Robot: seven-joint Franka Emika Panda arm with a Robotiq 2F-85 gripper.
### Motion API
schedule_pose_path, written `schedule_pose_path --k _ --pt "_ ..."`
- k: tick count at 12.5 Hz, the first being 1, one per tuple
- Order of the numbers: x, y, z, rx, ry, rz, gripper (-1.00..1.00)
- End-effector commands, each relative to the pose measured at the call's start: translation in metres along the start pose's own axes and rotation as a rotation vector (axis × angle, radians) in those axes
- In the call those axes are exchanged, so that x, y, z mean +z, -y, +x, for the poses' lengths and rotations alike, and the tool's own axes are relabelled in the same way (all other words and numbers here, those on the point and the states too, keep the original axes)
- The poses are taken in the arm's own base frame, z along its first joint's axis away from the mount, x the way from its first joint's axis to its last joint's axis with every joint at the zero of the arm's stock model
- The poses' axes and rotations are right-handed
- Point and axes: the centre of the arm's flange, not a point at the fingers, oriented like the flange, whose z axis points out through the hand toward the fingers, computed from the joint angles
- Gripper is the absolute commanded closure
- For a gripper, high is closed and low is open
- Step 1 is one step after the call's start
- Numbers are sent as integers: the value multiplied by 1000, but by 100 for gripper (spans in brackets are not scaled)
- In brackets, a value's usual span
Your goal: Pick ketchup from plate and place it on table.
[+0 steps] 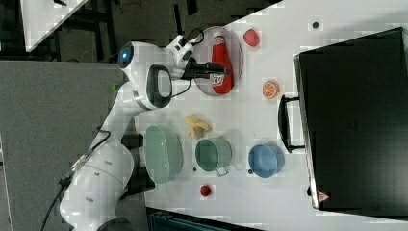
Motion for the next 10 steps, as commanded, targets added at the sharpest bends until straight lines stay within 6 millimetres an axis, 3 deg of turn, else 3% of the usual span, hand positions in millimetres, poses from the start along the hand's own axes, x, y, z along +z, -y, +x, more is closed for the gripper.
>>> schedule_pose_path --k 1,5,8,9,10 --pt "16 13 10 -96 -50 -6 -100" --pt "41 15 17 -114 -112 -12 -100" --pt "47 18 19 -118 -124 -10 -100" --pt "47 17 19 -117 -126 -12 -91" --pt "48 15 19 -114 -124 -14 -68"
